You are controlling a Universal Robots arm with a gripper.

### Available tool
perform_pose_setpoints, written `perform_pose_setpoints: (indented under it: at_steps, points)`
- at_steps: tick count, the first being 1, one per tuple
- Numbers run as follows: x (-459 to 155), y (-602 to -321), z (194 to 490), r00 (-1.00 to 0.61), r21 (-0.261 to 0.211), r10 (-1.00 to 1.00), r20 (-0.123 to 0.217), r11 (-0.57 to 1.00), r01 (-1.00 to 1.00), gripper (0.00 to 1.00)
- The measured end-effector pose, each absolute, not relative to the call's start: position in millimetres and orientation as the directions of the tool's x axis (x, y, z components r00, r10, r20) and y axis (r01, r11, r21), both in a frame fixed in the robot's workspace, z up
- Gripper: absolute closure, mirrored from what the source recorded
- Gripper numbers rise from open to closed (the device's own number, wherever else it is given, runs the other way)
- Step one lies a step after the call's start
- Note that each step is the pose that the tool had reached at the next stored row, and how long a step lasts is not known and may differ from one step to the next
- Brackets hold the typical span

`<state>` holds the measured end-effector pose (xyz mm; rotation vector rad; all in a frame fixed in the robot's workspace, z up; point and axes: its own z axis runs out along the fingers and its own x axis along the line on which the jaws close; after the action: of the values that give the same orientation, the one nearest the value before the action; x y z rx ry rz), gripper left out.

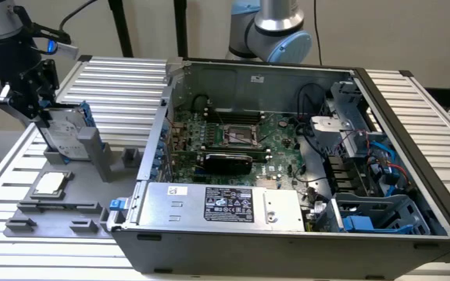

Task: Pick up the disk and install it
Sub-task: 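Pick up the disk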

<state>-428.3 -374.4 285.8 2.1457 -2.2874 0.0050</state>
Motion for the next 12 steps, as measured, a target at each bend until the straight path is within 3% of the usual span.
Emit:
perform_pose_setpoints:
  at_steps: [12]
  points:
    - [-429.2, -374.4, 285.2, -0.056, -0.020, -0.998, 0.005, 0.056, -0.998, 0.00]
